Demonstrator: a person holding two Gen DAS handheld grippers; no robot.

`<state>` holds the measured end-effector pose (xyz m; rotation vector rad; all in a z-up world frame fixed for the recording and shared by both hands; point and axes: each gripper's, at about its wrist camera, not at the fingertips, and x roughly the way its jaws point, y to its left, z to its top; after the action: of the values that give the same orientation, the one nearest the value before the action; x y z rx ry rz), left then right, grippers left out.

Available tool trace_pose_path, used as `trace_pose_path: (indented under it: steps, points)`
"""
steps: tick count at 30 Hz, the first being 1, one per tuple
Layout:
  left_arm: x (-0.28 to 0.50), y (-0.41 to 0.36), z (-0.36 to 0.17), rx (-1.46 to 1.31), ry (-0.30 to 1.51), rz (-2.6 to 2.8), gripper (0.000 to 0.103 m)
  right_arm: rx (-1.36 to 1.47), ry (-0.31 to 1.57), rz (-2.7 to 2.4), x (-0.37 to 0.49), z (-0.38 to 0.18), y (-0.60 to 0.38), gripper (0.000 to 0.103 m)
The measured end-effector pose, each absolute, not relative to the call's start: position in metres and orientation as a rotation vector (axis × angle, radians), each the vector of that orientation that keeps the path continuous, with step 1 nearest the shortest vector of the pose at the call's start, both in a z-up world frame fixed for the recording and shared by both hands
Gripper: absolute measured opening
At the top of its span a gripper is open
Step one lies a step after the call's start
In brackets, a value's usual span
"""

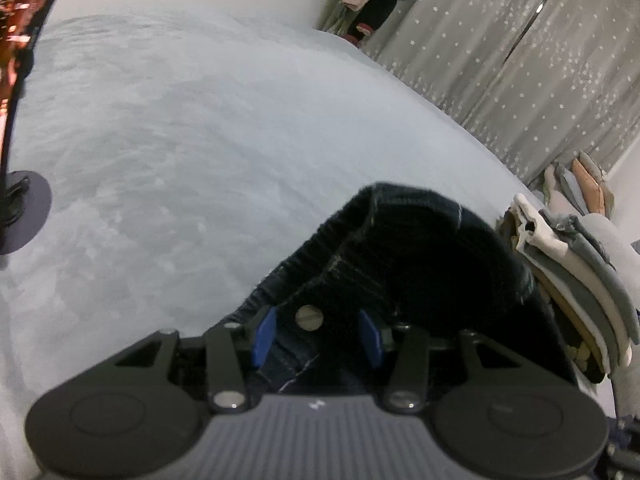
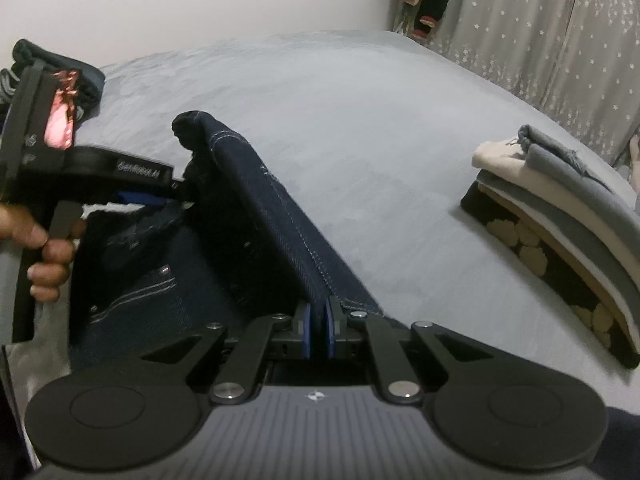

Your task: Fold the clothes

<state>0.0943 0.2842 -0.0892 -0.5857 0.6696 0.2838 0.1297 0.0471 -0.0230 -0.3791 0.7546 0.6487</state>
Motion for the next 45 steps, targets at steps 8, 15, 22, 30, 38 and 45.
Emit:
trace_pose_path:
  steps: [8, 15, 22, 30, 38, 45]
  points:
    - [0.074, 0.29, -0.09, -0.611, 0.669, 0.303, 0.047, -0.351, 0.765, 0.621, 0.088, -0.041, 0.05, 0.009]
    - [0.05, 0.291, -0.095, -0.656, 0.673, 0.282, 0.046, -0.356, 0.776, 0.558, 0.066, -0.068, 0.063, 0.009]
    - [0.024, 0.296, -0.098, -0.73, 0.655, 0.216, 0.046, -0.291, 0.804, 0.488, 0.069, -0.097, 0.066, 0.01]
    - [0.009, 0.287, -0.096, -0.847, 0.596, 0.154, 0.046, -0.242, 0.773, 0.432, 0.063, -0.103, 0.07, 0.011]
    - [-0.002, 0.278, -0.098, -0.92, 0.548, 0.188, 0.048, -0.239, 0.775, 0.392, 0.061, -0.103, 0.075, 0.011]
    - [-0.014, 0.267, -0.096, -0.918, 0.482, 0.264, 0.059, -0.211, 0.788, 0.39, 0.066, -0.106, 0.074, 0.011]
